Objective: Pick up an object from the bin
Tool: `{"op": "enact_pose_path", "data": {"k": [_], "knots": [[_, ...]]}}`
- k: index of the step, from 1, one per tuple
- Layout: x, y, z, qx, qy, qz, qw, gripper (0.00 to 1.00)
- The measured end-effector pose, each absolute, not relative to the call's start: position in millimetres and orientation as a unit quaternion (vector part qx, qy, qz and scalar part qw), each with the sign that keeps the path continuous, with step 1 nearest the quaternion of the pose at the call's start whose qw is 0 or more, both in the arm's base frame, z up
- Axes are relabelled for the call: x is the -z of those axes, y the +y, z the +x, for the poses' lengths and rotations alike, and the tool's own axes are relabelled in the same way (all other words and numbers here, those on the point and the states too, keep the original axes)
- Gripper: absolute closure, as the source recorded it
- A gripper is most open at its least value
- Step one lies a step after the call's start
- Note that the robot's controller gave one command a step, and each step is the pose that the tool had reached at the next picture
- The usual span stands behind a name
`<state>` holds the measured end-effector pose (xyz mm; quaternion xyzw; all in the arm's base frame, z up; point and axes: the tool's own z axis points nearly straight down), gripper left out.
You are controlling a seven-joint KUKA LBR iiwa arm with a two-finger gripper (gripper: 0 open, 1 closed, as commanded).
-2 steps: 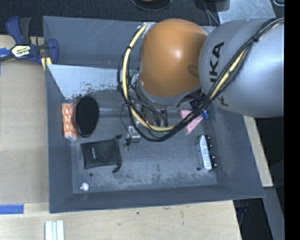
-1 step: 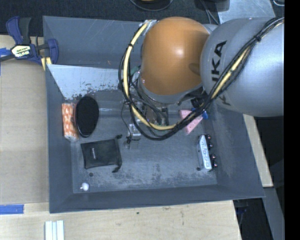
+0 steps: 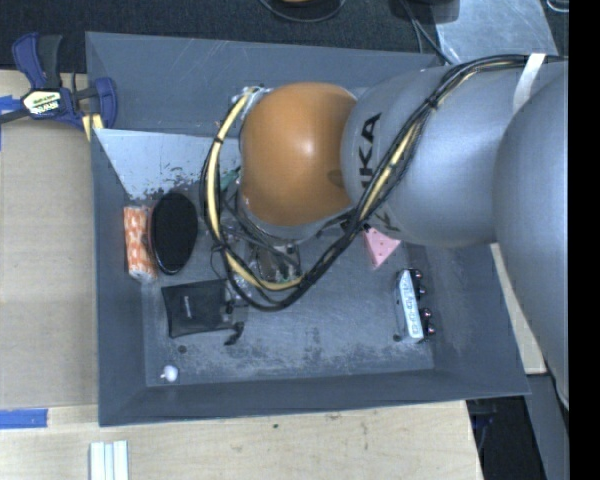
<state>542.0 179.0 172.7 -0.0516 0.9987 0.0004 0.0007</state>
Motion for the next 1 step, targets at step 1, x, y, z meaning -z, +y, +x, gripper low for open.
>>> {"op": "enact_pose_path", "data": {"k": [1], "knots": [[-146.9,182.7,530.1,0.000,1.000,0.010,0.001,0.00]]}}
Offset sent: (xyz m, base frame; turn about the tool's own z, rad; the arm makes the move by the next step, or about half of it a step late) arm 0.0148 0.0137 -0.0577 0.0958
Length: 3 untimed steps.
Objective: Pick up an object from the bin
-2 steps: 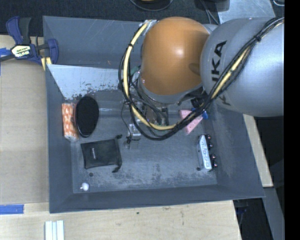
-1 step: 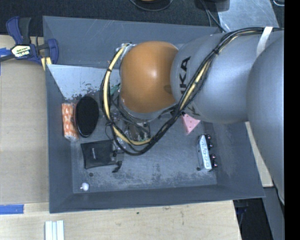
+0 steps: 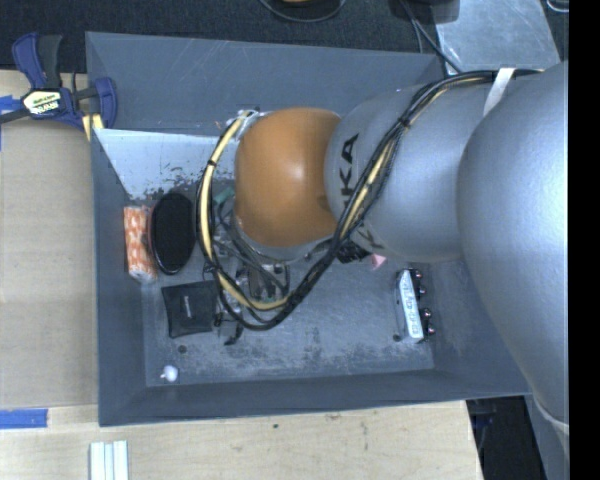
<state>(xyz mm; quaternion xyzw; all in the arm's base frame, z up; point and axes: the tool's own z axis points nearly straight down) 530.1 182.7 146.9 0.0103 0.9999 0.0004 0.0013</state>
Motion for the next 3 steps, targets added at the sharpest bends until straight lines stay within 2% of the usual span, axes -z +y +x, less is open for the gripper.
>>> {"op": "enact_pose_path", "data": {"k": [1,2,3], "knots": [[-113.5,192.4,557.7,-0.001,1.000,-0.004,0.002,0.00],[-75.4,202.4,582.2,-0.001,0.999,0.033,0.003,1.00],[-75.4,202.3,582.3,-0.001,0.999,0.033,0.003,1.00]]}}
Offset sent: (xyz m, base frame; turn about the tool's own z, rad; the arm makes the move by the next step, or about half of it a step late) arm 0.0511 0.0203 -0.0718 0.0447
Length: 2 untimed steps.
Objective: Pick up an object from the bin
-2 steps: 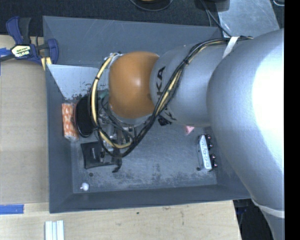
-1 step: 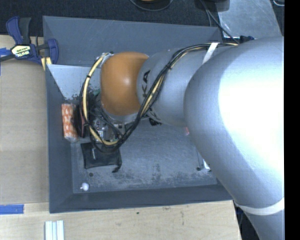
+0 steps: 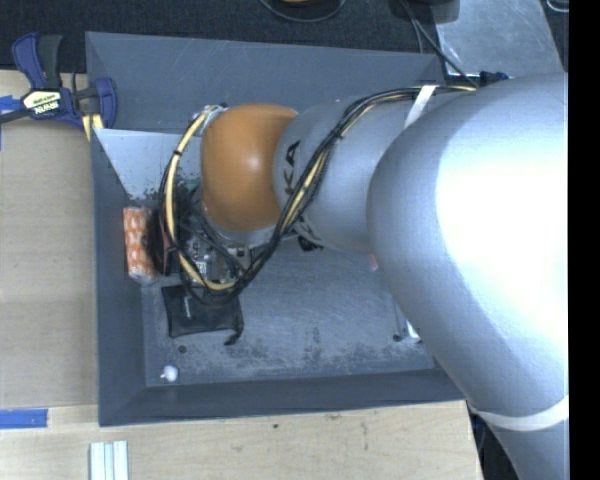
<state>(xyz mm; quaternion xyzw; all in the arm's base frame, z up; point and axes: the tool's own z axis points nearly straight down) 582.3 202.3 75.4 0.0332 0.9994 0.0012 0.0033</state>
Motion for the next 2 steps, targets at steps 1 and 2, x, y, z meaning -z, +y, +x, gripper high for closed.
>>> {"op": "enact_pose_path", "data": {"k": [1,2], "knots": [[-158.9,200.6,592.6,-0.002,1.000,0.024,0.005,1.00],[-164.0,201.2,594.8,-0.003,1.000,0.024,0.010,1.00]]}}
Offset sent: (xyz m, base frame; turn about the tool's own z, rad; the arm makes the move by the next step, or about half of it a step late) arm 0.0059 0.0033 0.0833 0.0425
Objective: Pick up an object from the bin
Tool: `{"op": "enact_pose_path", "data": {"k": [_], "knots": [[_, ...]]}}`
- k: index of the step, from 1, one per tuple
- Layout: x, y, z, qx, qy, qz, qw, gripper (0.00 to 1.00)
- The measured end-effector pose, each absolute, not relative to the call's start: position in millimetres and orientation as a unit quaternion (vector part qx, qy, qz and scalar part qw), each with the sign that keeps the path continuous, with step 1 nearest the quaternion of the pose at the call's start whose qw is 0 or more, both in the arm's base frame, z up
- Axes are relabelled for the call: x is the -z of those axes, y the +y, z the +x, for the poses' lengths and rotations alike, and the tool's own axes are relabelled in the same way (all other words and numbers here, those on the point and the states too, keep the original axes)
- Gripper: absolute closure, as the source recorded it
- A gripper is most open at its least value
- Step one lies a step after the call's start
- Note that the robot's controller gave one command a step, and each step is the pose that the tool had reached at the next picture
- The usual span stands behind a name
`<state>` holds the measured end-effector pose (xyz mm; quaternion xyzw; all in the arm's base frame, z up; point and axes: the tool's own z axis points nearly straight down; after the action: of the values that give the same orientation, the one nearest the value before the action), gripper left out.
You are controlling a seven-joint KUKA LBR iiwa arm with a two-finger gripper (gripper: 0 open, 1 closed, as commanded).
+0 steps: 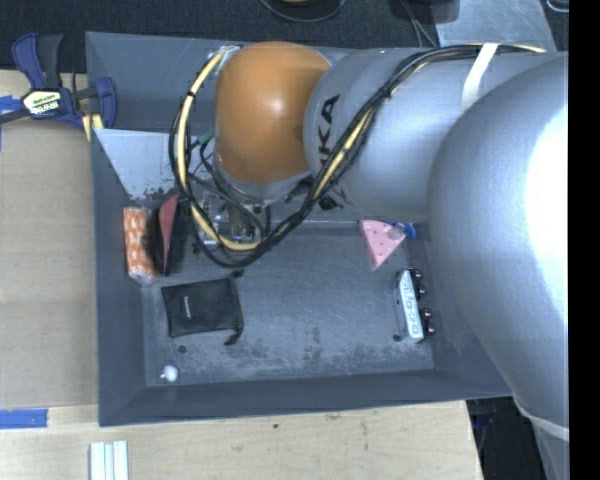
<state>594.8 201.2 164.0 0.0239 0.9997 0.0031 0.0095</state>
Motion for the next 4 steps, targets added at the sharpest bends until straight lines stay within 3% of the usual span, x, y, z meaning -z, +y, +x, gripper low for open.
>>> {"op": "enact_pose_path", "data": {"k": [1,2,3,4], "knots": [[-161.0,182.4,553.5,-0.001,0.998,-0.058,0.006,1.00],[-139.1,204.3,608.5,-0.004,1.000,0.010,0.011,1.00],[-90.3,218.4,561.2,0.002,0.992,-0.129,0.013,1.00],[-72.9,197.7,564.1,0.000,0.953,-0.303,0.012,1.00]]}}
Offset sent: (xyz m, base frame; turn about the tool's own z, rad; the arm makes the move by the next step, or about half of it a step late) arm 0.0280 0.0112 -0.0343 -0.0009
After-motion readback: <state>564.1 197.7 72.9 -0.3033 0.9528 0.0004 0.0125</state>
